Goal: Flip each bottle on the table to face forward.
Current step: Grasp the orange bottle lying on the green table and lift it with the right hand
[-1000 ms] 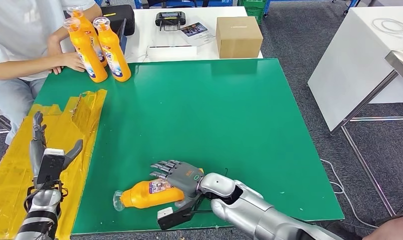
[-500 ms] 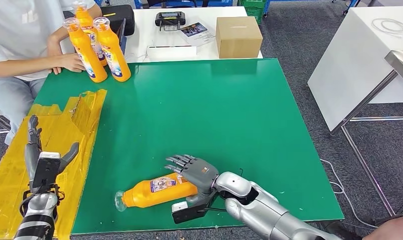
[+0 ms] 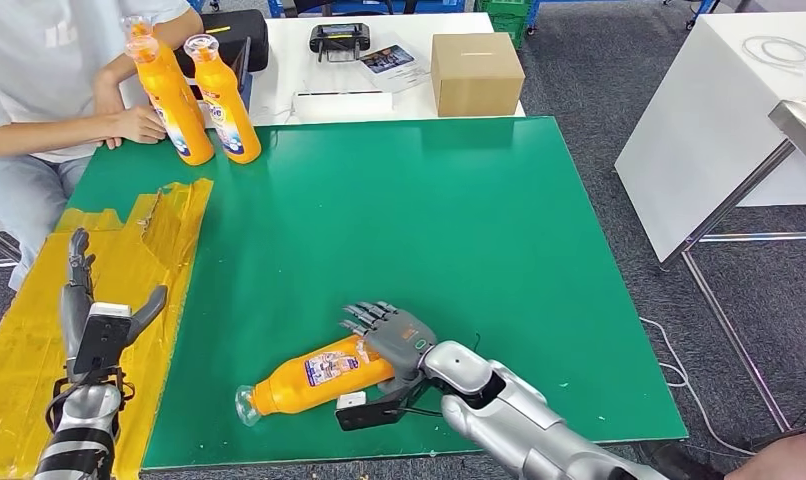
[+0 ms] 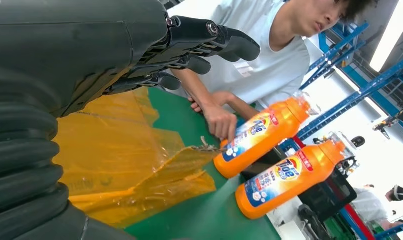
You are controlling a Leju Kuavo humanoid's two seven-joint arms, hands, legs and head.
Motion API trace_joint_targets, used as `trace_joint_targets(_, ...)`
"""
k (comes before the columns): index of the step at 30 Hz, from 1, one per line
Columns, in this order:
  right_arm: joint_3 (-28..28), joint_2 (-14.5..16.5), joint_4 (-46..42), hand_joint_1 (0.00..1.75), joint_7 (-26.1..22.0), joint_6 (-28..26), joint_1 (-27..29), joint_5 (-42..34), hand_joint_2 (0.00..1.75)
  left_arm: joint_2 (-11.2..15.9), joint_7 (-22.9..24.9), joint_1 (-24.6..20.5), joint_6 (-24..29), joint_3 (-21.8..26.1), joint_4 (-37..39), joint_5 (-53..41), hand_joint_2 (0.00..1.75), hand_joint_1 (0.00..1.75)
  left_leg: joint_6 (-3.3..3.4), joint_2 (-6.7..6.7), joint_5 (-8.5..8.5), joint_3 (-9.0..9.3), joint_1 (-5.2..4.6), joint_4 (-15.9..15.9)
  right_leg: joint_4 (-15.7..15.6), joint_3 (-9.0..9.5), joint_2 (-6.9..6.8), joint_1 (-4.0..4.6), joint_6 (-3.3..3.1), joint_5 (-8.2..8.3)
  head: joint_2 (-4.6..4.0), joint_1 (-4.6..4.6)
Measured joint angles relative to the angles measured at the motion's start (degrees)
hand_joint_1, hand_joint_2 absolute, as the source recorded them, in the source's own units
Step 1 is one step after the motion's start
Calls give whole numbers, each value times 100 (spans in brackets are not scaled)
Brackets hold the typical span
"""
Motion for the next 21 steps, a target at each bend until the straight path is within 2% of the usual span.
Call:
trace_joint_targets(6, 30, 543, 650, 0, 136, 40, -238, 192, 175, -83, 0, -161, 1, -6, 115, -54, 175, 0, -1, 0, 0, 1, 5, 0, 0, 0, 0, 6, 0, 0, 0, 1)
trace_joint_targets(9, 44, 718, 884, 0, 172, 40, -320, 225, 175, -102, 0, -218, 2, -8, 171, -53, 175, 0, -1, 0, 0, 1, 5, 0, 0, 1, 0, 6, 0, 0, 0, 1)
trace_joint_targets(21, 47, 913, 1195, 0, 185, 40, -419, 229, 175, -121, 0, -263, 2, -8, 254, -52, 175, 0, -1, 1, 0, 3, 5, 0, 0, 2, 0, 6, 0, 0, 0, 1)
